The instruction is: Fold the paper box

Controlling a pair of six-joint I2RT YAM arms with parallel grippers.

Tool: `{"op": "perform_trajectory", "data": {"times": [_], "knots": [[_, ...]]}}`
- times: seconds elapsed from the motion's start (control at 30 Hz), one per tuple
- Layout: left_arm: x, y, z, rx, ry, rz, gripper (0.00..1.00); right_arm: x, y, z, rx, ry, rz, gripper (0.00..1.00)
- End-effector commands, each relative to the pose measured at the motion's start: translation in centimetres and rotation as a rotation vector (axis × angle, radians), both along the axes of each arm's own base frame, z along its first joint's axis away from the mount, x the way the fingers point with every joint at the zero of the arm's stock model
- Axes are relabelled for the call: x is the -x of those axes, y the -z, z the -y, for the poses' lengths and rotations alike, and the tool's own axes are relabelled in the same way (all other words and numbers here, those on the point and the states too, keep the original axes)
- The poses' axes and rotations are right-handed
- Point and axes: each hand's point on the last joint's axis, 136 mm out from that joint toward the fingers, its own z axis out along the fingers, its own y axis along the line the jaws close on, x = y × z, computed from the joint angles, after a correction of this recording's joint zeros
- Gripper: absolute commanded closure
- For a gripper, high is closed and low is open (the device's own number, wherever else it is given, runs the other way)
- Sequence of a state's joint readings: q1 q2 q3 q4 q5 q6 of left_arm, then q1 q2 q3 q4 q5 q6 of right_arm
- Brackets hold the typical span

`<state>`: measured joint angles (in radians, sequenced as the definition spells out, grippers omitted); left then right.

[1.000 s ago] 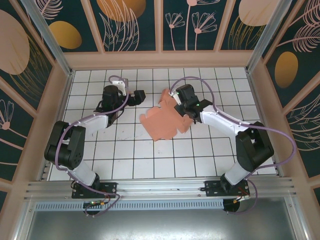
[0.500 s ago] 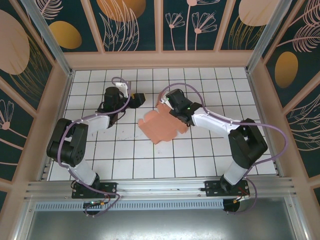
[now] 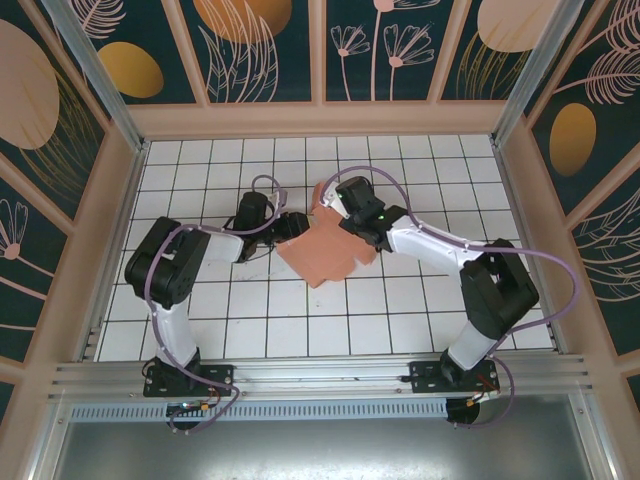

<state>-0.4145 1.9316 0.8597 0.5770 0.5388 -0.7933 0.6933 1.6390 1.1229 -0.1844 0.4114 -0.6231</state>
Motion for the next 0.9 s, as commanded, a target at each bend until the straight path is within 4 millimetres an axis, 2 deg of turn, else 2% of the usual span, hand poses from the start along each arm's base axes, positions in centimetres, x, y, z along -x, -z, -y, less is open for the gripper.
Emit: {"op": "perform_trajectory", "data": {"times": [0.0, 0.23, 0.37, 0.6, 0.87], "knots": [[-0.3, 1.0, 0.0, 0.040, -0.041, -0.063, 0.65, 0.2, -1.5, -0.4, -0.028, -0.039, 0.045, 1.00], [-0.3, 3.2, -1.1, 0.006, -0.097, -0.124, 0.66, 0.4, -2.1, -0.3, 0.018, -0.079, 0.105, 1.00], [-0.3, 3.5, -1.6, 0.040, -0.127, -0.147, 0.66, 0.6, -2.0, 0.2, 0.110, -0.088, 0.154, 1.00], [-0.5, 2.3, -2.9, 0.102, -0.172, -0.131, 0.64, 1.4, -1.4, 0.5, 0.201, -0.084, 0.199, 1.00], [-0.8, 0.1, -2.9, 0.111, -0.167, -0.067, 0.60, 1.7, -1.7, -0.8, 0.263, -0.090, 0.285, 1.00]]}}
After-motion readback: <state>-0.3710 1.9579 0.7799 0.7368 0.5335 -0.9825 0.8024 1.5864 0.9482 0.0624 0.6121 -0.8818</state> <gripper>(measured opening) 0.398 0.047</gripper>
